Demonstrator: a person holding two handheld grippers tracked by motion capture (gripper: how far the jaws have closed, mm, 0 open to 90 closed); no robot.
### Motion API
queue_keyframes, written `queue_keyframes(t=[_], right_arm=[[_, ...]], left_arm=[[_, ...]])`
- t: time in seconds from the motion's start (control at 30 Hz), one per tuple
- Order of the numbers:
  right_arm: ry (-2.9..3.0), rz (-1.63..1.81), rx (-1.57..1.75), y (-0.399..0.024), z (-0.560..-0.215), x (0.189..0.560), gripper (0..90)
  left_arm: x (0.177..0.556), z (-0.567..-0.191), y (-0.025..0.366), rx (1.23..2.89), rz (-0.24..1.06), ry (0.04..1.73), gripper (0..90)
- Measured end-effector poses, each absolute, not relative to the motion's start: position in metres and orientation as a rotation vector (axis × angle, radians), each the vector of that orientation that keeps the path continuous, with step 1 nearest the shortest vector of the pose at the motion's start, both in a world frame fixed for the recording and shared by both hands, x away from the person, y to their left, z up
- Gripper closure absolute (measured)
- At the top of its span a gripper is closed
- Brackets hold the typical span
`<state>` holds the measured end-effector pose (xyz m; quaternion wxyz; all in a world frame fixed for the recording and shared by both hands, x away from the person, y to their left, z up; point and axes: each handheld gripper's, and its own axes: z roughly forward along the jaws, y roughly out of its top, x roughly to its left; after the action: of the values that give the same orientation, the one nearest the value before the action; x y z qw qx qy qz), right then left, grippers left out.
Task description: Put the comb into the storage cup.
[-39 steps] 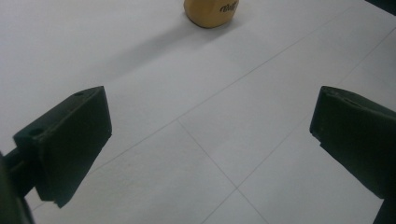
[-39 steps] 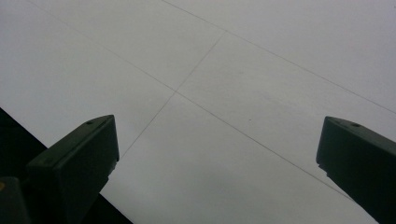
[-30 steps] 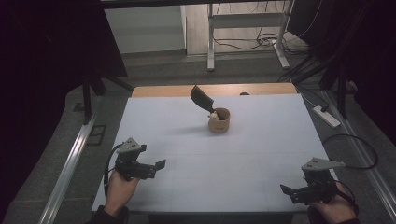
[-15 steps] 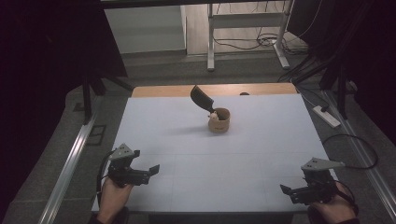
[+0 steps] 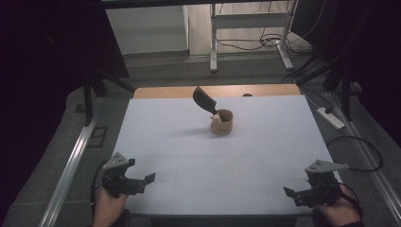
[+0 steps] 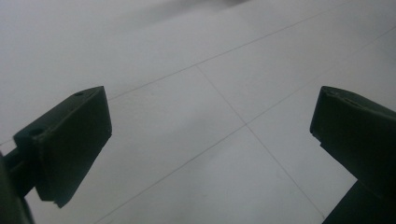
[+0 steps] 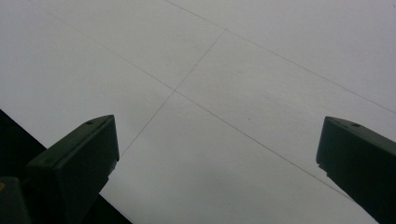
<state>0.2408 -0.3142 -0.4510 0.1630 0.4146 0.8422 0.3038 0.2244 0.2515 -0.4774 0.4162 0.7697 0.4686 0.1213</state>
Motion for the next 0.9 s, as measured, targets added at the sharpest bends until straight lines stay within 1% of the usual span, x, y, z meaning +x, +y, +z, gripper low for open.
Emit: queue_keyframes(t=[0.37,0.9], right_arm=[[2.4,0.867,1.183,-0.314,-0.451,0.241,0.0],[2.394,0.863,1.189,-0.314,-0.451,0.241,0.0]], left_arm=[[0.213,-0.479,0.259,1.922,0.325,1.206,0.0],[0.207,-0.478,0.258,1.981,0.333,1.242,0.0]])
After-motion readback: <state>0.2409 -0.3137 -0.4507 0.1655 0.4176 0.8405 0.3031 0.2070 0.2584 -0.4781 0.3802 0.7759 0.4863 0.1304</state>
